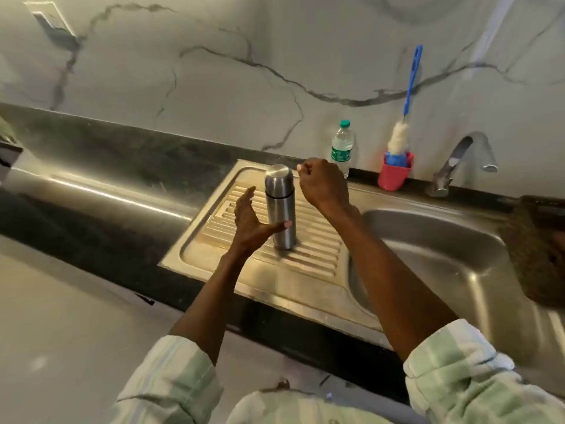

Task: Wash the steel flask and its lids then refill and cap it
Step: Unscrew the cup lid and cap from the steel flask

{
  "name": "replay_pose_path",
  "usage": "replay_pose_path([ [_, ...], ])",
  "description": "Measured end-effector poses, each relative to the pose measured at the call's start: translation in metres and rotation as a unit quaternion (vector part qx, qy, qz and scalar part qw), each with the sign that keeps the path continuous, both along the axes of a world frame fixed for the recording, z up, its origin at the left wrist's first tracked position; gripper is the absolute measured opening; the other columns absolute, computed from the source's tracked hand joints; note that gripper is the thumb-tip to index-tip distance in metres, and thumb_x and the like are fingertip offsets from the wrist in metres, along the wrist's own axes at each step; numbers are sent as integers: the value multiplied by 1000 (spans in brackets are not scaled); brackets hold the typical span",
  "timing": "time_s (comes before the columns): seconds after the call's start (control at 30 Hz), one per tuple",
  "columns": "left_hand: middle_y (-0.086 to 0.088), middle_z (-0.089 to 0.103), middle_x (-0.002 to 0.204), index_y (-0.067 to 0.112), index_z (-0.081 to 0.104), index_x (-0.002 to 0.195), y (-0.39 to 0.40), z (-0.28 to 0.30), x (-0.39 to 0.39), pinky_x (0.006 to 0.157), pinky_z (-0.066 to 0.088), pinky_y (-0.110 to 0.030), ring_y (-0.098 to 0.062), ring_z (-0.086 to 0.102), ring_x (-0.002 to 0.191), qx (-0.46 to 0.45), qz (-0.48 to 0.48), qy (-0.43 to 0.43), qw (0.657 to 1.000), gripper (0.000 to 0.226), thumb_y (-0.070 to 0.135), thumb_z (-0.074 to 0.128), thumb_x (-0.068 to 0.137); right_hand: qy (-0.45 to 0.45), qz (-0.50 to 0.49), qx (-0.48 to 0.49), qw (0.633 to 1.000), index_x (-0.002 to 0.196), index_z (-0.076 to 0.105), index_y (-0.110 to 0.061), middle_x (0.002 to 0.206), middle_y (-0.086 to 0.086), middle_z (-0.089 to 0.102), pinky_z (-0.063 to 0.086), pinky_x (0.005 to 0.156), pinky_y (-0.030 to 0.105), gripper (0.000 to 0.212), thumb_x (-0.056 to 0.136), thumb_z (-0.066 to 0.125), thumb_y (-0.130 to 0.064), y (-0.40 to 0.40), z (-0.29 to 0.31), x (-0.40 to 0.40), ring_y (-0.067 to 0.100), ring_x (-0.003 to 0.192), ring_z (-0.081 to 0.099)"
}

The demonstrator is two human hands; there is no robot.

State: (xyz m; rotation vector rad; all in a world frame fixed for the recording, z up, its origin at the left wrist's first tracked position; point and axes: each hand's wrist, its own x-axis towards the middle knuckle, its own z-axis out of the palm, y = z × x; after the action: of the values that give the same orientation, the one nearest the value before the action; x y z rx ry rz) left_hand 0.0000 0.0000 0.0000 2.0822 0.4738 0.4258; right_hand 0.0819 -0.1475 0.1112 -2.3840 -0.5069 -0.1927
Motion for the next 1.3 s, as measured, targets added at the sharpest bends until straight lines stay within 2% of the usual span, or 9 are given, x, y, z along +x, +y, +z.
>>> replay_pose_path([
  [0.13,-2,31,155,25,25,152,14,3,15,114,36,-52,-23,36,139,-14,-78,30,996,131,75,84,46,4,7,-55,998,95,67,-11,94,8,71,38,67,30,52,99,40,-55,19,14,1,20,74,53],
  [0.23,5,46,143,32,37,139,19,4,27,108,43,-43,-14,46,127,-44,-130,-3,991,103,58,90,55,-3,5,-135,991,105,68,-10,101,10,71,48,73,35,74,91,32,-74,32,12,2,25,84,62],
  [0.33,1,48,146,28,34,147,18,6,36,106,42,-34,-10,45,127,-79,-188,-2,979,100,37,91,66,-18,5,-197,980,111,64,-10,107,12,69,47,74,34,89,81,28,-86,40,10,1,28,92,63],
  [0.43,0,57,138,20,44,143,21,4,46,103,48,-34,-12,54,123,-70,-213,0,975,90,37,91,67,-23,24,-267,963,134,48,-9,123,16,62,44,84,37,97,78,34,-87,47,7,2,32,109,59],
  [0.63,2,68,107,21,60,114,27,-3,57,86,56,-23,-19,67,103,-9,-211,-38,977,49,24,88,74,-53,23,-258,964,130,49,-13,124,10,63,46,87,36,81,83,44,-79,50,-2,3,28,109,61],
  [0.73,-2,72,106,16,63,113,29,-7,62,86,59,-38,-16,69,97,-7,-205,-52,977,54,34,89,69,-53,43,-255,965,127,50,-14,121,8,64,45,84,35,72,86,48,-73,49,0,9,26,105,62],
  [0.93,-3,74,103,12,68,109,26,-24,67,80,58,-49,-20,71,93,-18,-174,-92,980,64,51,85,62,-35,85,-264,960,125,53,-17,118,5,65,41,82,34,65,86,51,-69,47,1,15,25,102,61],
  [1.17,-4,74,104,8,68,113,20,-24,65,80,58,-41,-17,71,92,-3,-172,-131,976,64,44,85,63,10,130,-288,949,125,50,-20,116,3,64,37,79,33,56,87,55,-62,44,10,18,18,90,51],
  [1.3,-2,74,98,8,68,109,25,-21,63,75,59,-36,-14,70,85,-13,-191,-107,976,62,45,82,62,74,207,-269,938,140,43,-26,132,1,55,43,88,35,63,86,64,-49,37,19,21,20,110,51],
])
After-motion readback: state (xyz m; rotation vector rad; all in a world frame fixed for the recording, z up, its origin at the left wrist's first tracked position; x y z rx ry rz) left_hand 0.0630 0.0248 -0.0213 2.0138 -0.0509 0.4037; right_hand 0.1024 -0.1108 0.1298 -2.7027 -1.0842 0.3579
